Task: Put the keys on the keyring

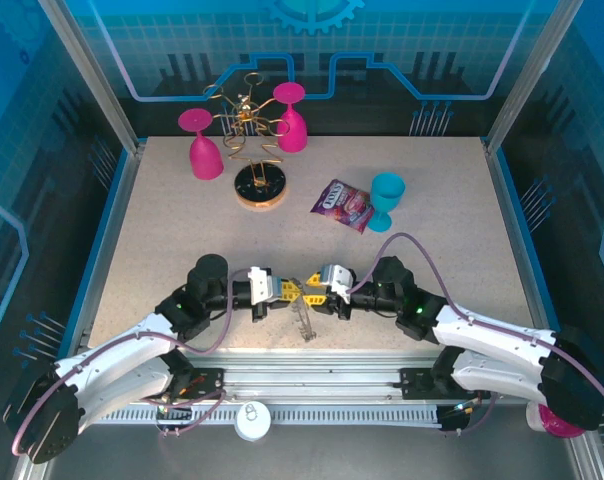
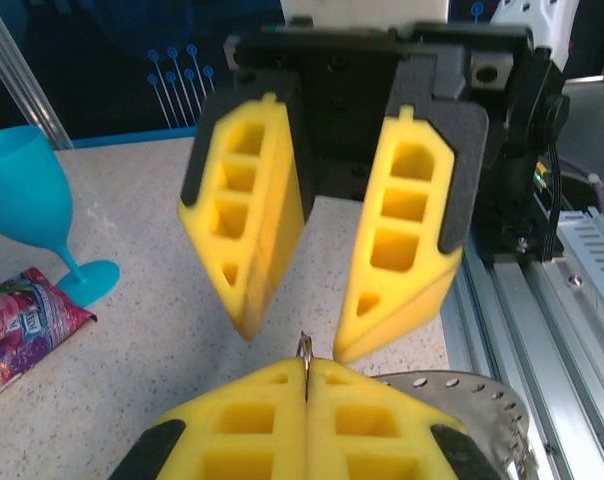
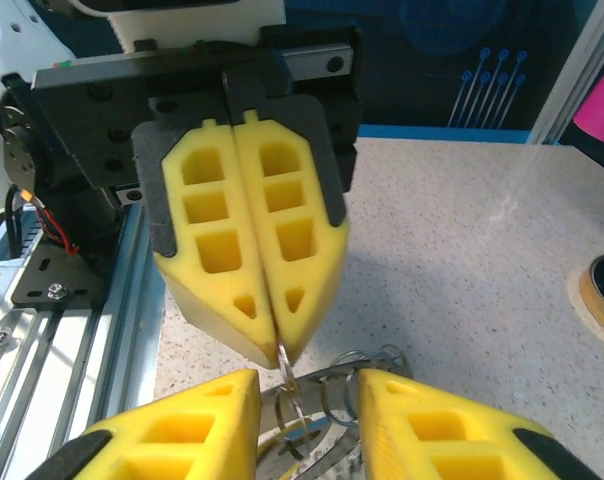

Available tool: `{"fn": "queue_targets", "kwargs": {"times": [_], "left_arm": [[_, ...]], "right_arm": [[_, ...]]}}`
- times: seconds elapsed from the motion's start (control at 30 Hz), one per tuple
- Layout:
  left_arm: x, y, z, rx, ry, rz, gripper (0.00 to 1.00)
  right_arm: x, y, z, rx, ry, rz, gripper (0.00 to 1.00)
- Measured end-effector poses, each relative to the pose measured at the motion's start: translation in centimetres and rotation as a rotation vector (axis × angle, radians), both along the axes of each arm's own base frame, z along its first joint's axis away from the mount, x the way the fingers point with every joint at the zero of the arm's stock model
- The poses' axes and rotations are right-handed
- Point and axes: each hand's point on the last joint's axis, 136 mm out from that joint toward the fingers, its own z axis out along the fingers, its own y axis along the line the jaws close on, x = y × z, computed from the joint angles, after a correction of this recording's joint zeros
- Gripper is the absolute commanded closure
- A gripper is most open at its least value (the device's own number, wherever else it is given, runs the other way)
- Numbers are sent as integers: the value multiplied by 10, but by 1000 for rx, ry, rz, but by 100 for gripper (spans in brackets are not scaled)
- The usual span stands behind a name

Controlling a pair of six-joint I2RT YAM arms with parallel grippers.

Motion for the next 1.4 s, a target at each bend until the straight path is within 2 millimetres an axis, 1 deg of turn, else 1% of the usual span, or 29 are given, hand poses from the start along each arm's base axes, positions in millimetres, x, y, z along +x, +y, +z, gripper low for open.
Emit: {"fn": "queue_targets", "kwargs": {"times": [0.07, 0.13, 0.2, 0.3, 0.4, 0.43, 0.47, 0.5, 0.67, 0.8, 0.93, 1.07, 1.4], "left_arm": [[0, -1, 4, -14, -6, -4, 100], [0, -2, 5, -26, -4, -7, 100], [0, -2, 5, -32, -1, -10, 100], [0, -2, 4, -33, 0, -8, 100], [0, -2, 4, -33, 2, -7, 100], [0, -2, 4, -32, 2, -7, 95], [0, -2, 3, -30, 4, -7, 82], [0, -2, 2, -25, 4, -7, 81], [3, 1, -7, 39, 6, 7, 80], [5, 1, -6, 81, -14, 3, 81], [6, 0, -9, 112, -6, -4, 81], [5, 1, -16, 137, 6, -10, 83], [3, 2, -21, 153, 28, -13, 85]], "right_arm": [[-1, 2, 1, 10, 0, 11, 72], [-2, 3, 2, 15, -1, 17, 76], [-2, 4, 3, 19, -4, 23, 84], [-4, 4, 2, 19, 0, 33, 100], [-4, 4, 1, 18, 7, 35, 100], [-4, 4, 0, 15, 8, 36, 100], [-5, 3, -1, 10, 8, 37, 100], [-6, 3, -2, 4, 6, 41, 100], [-6, 0, -8, -100, 6, 49, 100], [-6, 0, 0, -171, -30, 61, 100], [-7, 1, 6, -231, -60, 80, 100], [-6, 2, 4, -288, -64, 99, 100], [-6, 10, -5, -411, -97, 131, 100]]}}
